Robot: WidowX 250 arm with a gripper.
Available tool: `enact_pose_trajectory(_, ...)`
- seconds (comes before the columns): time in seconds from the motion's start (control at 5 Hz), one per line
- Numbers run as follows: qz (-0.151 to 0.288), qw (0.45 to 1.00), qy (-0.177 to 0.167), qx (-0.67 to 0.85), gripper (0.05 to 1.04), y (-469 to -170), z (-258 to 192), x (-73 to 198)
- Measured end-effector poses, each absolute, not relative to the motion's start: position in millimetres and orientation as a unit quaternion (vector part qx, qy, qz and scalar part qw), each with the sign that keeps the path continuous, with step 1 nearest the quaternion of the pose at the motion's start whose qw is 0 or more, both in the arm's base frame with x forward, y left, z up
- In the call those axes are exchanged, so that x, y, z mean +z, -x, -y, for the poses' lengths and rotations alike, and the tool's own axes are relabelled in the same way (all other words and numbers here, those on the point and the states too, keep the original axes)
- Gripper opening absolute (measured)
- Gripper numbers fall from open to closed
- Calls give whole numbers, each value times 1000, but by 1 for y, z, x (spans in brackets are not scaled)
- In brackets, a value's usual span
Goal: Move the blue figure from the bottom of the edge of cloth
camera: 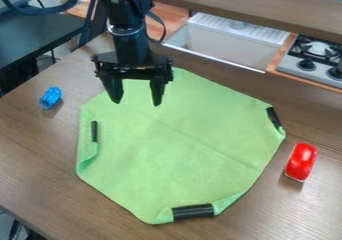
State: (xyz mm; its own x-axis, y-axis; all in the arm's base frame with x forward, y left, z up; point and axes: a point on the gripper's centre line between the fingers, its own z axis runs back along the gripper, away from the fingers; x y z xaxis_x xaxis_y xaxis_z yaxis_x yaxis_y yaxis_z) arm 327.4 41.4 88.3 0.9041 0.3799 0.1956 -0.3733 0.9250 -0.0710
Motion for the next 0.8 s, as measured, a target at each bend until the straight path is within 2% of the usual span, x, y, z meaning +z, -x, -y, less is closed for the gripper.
enact_pose_trajectory(0.2, 87, 977, 17, 193, 1001, -325, -40, 78)
enact_pose_trajectory(0.4, 84, 974, 30, 207, 1001, -317, -74, 78)
enact_pose_trajectory(0.8, 109, 975, 41, 190, 1001, -305, -114, 87)
